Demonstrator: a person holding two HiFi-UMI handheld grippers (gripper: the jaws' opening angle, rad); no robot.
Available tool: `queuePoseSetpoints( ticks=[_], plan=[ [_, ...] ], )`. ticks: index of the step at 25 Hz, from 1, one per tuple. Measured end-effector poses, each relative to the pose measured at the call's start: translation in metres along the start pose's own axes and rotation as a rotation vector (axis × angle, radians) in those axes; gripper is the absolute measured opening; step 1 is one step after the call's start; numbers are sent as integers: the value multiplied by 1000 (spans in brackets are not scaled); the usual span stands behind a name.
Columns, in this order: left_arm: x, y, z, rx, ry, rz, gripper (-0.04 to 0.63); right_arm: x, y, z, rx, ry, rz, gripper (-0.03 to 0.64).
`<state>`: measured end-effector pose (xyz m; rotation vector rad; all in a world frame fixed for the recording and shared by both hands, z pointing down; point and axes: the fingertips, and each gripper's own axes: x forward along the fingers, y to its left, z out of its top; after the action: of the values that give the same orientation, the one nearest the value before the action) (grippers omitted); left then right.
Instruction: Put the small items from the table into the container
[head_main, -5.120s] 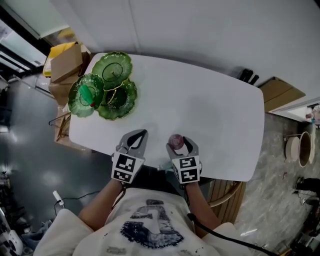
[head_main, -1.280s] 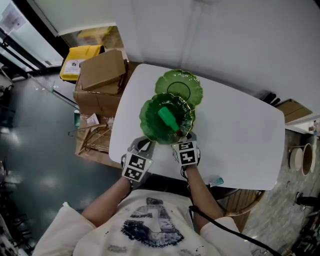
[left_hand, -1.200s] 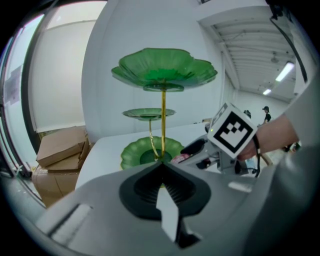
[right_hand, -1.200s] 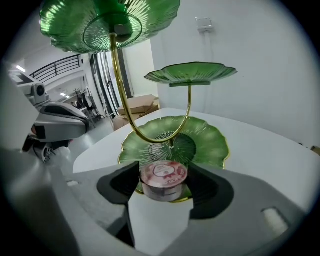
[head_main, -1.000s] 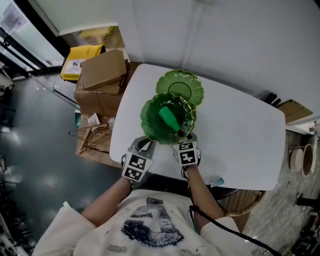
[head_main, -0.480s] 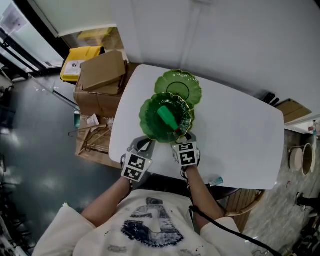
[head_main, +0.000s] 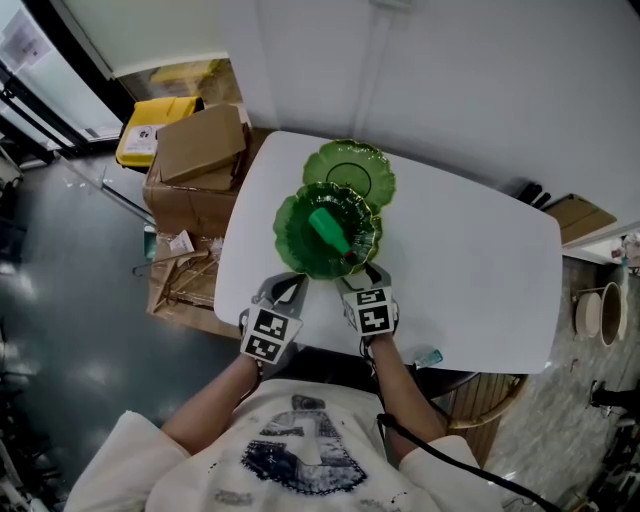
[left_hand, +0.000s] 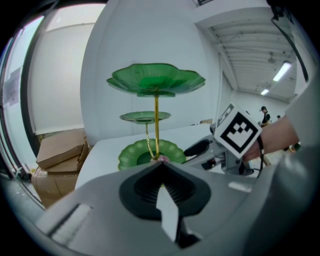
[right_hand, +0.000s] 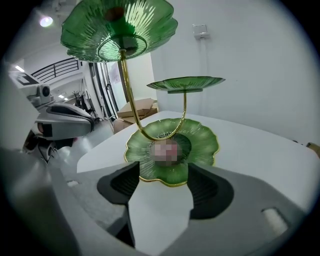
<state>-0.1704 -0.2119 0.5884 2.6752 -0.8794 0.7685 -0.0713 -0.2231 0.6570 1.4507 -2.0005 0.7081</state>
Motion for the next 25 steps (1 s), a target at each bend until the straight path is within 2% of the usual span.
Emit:
queuePoseSetpoints(
  ticks=[8, 17, 18, 19, 25],
  plan=[
    [-6, -3, 5, 5, -17, -6, -12, -18, 3, 5, 6, -23, -9, 299],
    [-23, -27, 22, 30, -54, -2, -12, -78, 7, 27, 50, -159, -2, 298],
    [-25, -31, 25, 30, -61, 1, -12, -89, 4, 30, 52, -189, -13, 276],
    [-26, -36, 28, 32, -68, 3, -12, -101, 1, 33, 55, -219, -26, 219],
    [-40, -76, 44, 48, -108, 10, -12, -167, -16, 27, 94, -327, -79, 131]
  ],
)
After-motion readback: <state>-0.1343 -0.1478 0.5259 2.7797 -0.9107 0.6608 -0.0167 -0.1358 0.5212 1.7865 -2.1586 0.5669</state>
